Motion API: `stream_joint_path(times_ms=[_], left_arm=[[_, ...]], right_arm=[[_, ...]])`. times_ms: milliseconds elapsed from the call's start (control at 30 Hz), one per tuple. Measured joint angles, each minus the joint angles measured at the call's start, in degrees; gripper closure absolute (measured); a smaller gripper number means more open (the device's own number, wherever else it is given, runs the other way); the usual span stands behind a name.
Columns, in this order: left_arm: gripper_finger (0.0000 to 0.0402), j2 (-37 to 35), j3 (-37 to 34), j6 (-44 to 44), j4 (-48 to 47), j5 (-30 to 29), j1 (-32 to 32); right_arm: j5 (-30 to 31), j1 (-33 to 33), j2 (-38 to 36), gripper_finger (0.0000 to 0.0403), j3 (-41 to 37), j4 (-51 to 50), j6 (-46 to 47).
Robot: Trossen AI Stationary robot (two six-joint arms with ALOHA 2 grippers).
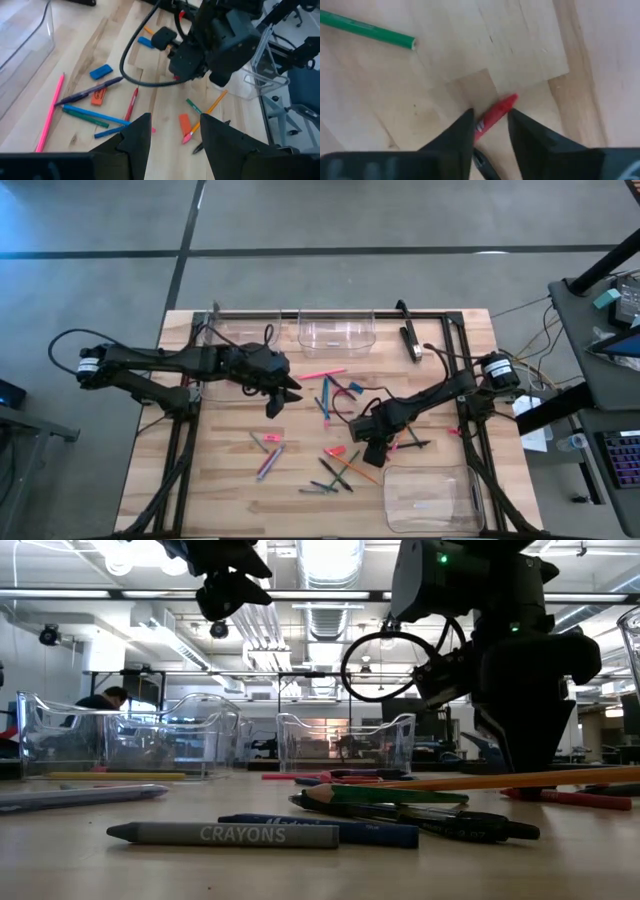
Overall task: Sort crayons/erasers/pens/pencils in bins
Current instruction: Put the red crayon into the top left transparent bin
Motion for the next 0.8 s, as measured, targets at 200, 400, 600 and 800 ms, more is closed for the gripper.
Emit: stream_joint_path(times_ms=[200, 400, 600, 800], left_arm=[[0.0247, 0.0, 0.0, 0.0, 0.0, 0.0, 0.0], [0.0247, 0.0, 0.0, 0.0, -0.1, 0.0, 0.0], [0.0247, 0.0, 0.0, -0.1, -0.1, 0.0, 0.0], [0.0247, 0.0, 0.0, -1.4, -0.1, 0.0, 0.0]], right_arm=[[-0.5, 0.0, 0.0, 0.0376, 0.0, 0.8, 0.7], [-0.9, -0.3, 0.2, 0.0385, 1.9, 1.1, 1.1], [-0.5, -2.1, -0.6, 0.0386, 6.1, 2.4, 0.3], [-0.7, -4.6, -3.8, 0.0387, 9.3, 5.3, -0.4]])
